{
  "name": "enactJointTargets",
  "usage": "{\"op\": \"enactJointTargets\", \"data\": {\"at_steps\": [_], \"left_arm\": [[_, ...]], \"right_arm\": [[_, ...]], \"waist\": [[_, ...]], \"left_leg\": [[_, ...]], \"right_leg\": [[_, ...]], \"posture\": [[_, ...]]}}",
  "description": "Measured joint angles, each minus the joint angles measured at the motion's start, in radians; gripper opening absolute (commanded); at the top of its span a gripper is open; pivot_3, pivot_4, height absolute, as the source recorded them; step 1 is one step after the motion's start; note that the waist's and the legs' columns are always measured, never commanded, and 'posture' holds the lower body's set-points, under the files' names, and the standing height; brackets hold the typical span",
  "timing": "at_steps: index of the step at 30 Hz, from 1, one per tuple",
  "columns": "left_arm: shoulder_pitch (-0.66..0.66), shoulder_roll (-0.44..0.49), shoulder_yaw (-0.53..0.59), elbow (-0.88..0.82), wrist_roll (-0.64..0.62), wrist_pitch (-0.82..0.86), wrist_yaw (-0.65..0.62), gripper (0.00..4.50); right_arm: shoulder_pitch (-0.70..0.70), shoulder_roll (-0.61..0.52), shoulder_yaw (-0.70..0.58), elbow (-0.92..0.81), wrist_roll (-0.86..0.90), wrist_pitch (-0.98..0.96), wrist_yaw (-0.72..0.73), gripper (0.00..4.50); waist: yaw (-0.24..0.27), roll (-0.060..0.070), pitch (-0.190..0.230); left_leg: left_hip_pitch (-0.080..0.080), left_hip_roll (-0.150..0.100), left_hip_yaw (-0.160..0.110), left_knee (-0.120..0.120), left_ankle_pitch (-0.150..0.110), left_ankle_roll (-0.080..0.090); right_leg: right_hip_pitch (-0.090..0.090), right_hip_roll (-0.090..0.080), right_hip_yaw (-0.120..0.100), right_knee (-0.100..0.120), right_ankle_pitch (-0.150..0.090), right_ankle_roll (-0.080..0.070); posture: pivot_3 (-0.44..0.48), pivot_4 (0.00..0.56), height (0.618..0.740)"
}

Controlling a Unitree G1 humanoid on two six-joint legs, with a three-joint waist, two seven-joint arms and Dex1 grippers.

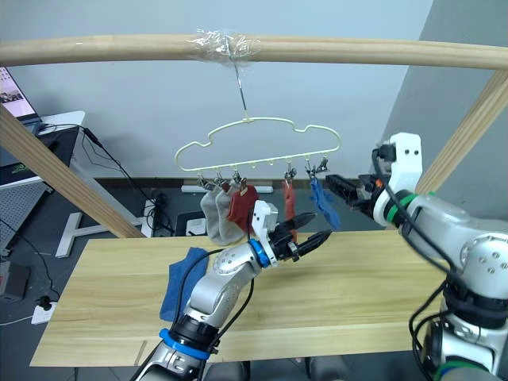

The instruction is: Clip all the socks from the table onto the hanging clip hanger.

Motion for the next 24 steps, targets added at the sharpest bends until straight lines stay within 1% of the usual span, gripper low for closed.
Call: {"op": "enactJointTargets", "data": {"at_steps": [1, 3, 6, 7, 8, 10, 12, 14, 17, 22, 24], "left_arm": [[0.015, 0.021, 0.005, -0.012, 0.000, 0.009, -0.003, 4.47], [0.036, 0.061, 0.020, -0.041, -0.003, 0.015, -0.012, 4.47], [0.046, 0.141, 0.046, -0.131, -0.007, 0.028, -0.036, 4.47], [0.048, 0.166, 0.060, -0.158, -0.008, 0.030, -0.043, 4.47], [0.048, 0.189, 0.076, -0.188, -0.011, 0.033, -0.048, 4.49], [0.047, 0.229, 0.100, -0.234, -0.028, 0.047, -0.059, 4.50], [0.036, 0.277, 0.128, -0.281, -0.052, 0.071, -0.079, 4.50], [0.001, 0.295, 0.161, -0.313, -0.079, 0.092, -0.083, 4.50], [-0.017, 0.301, 0.183, -0.344, -0.094, 0.098, -0.085, 4.50], [0.010, 0.366, 0.192, -0.409, -0.132, 0.125, -0.111, 4.50], [0.013, 0.397, 0.204, -0.456, -0.156, 0.137, -0.123, 4.50]], "right_arm": [[0.026, -0.001, 0.021, -0.022, -0.044, -0.033, 0.018, 4.50], [0.060, -0.002, 0.059, -0.048, -0.131, -0.096, 0.046, 4.50], [0.136, -0.051, 0.180, -0.111, -0.321, -0.219, 0.119, 4.50], [0.161, -0.059, 0.216, -0.122, -0.381, -0.259, 0.137, 4.50], [0.187, -0.052, 0.247, -0.127, -0.435, -0.303, 0.148, 4.33], [0.219, -0.004, 0.284, -0.125, -0.526, -0.378, 0.149, 3.94], [0.240, 0.087, 0.344, -0.112, -0.643, -0.471, 0.114, 3.25], [0.240, 0.141, 0.397, -0.085, -0.733, -0.518, 0.093, 3.25], [0.222, 0.214, 0.415, -0.059, -0.818, -0.567, 0.074, 3.25], [0.212, 0.255, 0.439, -0.030, -0.937, -0.620, 0.086, 3.25], [0.205, 0.278, 0.439, -0.003, -0.971, -0.643, 0.097, 2.87]], "waist": [[0.000, 0.000, 0.000], [0.001, 0.000, 0.000], [0.003, 0.000, 0.000], [0.004, 0.000, 0.000], [0.004, 0.000, 0.000], [0.007, -0.001, 0.001], [0.007, -0.001, 0.001], [0.009, -0.001, 0.001], [0.014, -0.002, 0.001], [0.021, -0.002, 0.002], [0.023, -0.001, 0.002]], "left_leg": [[0.000, 0.000, 0.000, 0.000, 0.000, 0.000], [0.000, 0.000, 0.000, 0.000, 0.000, 0.000], [0.000, 0.000, 0.000, 0.000, 0.000, 0.000], [0.000, 0.000, 0.000, 0.000, 0.000, -0.001], [0.000, 0.000, 0.000, 0.000, 0.000, -0.001], [0.001, 0.000, 0.000, 0.000, 0.000, -0.001], [0.001, 0.001, 0.000, 0.000, 0.000, -0.001], [0.001, 0.001, 0.000, 0.001, 0.000, -0.001], [0.001, 0.000, 0.000, 0.001, 0.000, -0.001], [0.001, 0.001, 0.000, 0.000, 0.000, -0.001], [0.001, 0.001, 0.000, 0.000, 0.000, -0.001]], "right_leg": [[0.000, 0.000, 0.000, 0.000, 0.000, 0.000], [0.000, 0.000, 0.000, 0.000, 0.000, 0.000], [0.000, 0.000, 0.000, 0.000, 0.000, 0.000], [0.000, 0.000, 0.000, 0.000, 0.000, 0.000], [0.000, 0.000, 0.000, 0.000, 0.000, 0.000], [0.000, 0.000, -0.001, 0.000, 0.000, 0.000], [0.000, 0.000, -0.001, 0.001, 0.000, 0.000], [0.000, 0.000, 0.000, 0.001, 0.000, 0.000], [0.001, 0.000, 0.000, 0.000, 0.000, 0.000], [0.000, 0.000, -0.001, 0.000, 0.000, 0.000], [0.000, 0.000, -0.001, 0.000, 0.000, 0.000]], "posture": [[0.029, 0.153, 0.740], [0.029, 0.153, 0.740], [0.029, 0.153, 0.740], [0.064, 0.162, 0.740], [0.075, 0.165, 0.740], [0.075, 0.165, 0.740], [0.092, 0.166, 0.740], [0.101, 0.166, 0.740], [0.101, 0.166, 0.740], [0.092, 0.169, 0.740], [0.092, 0.169, 0.740]]}}
